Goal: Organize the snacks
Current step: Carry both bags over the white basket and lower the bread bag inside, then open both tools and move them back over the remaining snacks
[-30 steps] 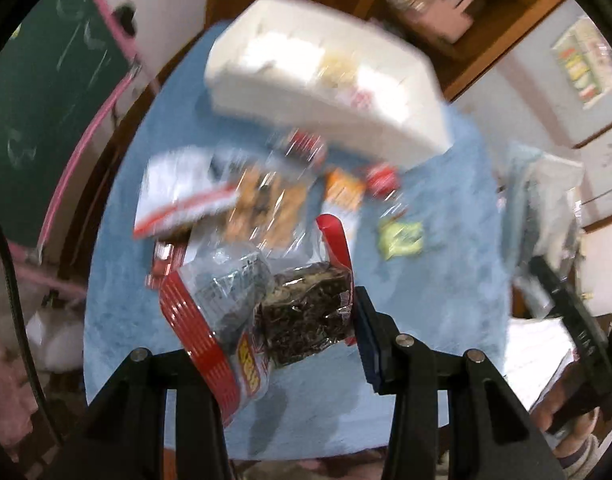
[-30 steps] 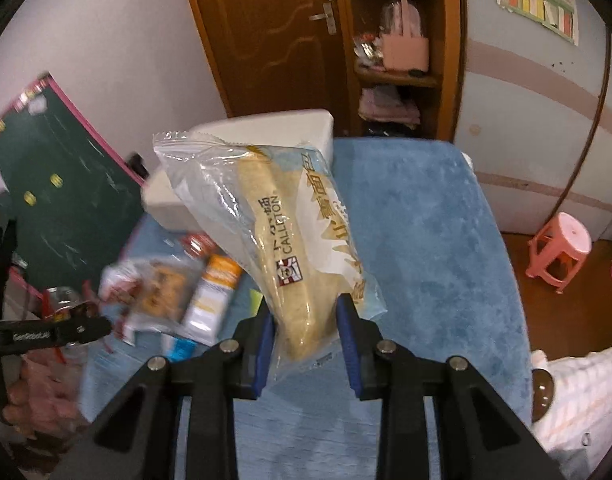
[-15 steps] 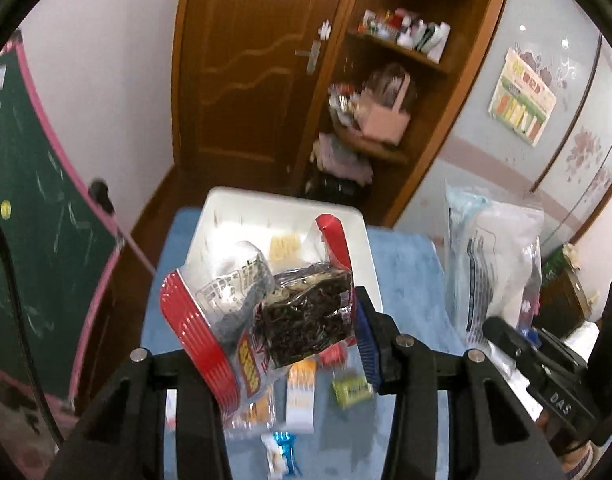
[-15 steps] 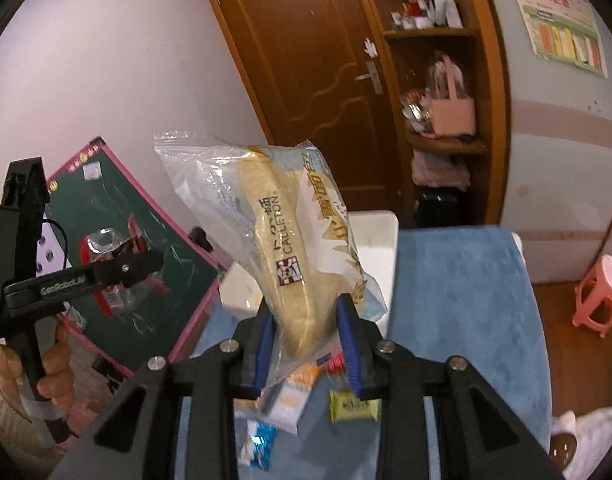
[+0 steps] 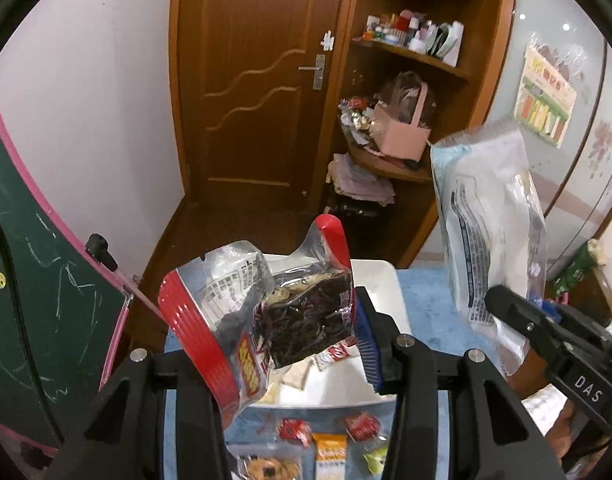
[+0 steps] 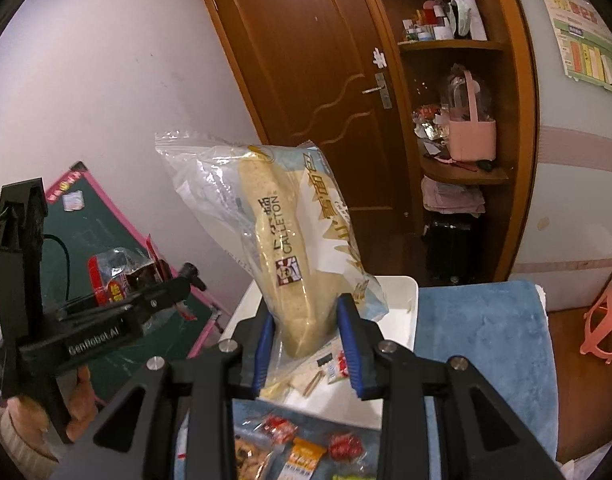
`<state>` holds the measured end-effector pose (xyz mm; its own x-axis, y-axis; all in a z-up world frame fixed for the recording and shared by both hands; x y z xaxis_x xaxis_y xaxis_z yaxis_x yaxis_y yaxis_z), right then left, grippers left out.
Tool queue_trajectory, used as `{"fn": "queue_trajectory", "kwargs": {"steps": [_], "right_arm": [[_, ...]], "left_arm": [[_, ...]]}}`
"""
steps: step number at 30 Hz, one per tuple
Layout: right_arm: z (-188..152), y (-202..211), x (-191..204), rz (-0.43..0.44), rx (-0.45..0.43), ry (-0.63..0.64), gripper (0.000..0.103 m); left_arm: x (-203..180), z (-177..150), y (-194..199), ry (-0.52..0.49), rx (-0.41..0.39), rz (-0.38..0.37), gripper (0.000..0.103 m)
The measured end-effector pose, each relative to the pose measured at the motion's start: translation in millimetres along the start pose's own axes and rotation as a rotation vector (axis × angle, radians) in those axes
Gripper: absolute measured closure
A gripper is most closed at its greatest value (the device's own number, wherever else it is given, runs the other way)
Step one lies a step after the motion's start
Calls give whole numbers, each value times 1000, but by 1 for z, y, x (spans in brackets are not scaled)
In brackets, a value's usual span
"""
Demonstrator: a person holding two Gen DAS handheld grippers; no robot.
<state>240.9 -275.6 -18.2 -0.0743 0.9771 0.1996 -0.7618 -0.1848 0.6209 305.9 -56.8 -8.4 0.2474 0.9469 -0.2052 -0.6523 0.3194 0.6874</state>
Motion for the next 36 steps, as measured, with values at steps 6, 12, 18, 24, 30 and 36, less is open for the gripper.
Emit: {"fn": "queue_trajectory", "kwargs": {"steps": [6,12,18,24,30,36], "right_arm": [[-5,-50,4,-61,79,15,71],[-23,-89,4,-106,181,28,62],[-33,-87,4,-141,161,69,41],[-44,-66,-3,-143,165,46,41],[-58,-37,-6,-105,169,2,41],[-71,1,-4,-83,134,-13,41]], "left_arm": [[9,0,-50,-6,54,51,60],[23,-2,-81,19,74,110,2],[46,-14,-84,131,79,105,1],[56,-28,-62,177,61,95,1],[49,-45,-28,168,52,74,1],[18,-67,25,56,-45,37,1]]}}
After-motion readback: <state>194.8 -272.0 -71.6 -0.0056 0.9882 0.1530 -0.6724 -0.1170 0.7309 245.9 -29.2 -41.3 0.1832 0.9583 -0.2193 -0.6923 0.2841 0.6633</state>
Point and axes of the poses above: each gripper's, at about its wrist camera, not at the fingertips, and y roughly against the way its jaws point, x to its left, z to its top, the point moved 1 cm from there along -y, roughly the way its jaws point, and after that the axes turned 7 degrees about -z, right-handed, at the moved point
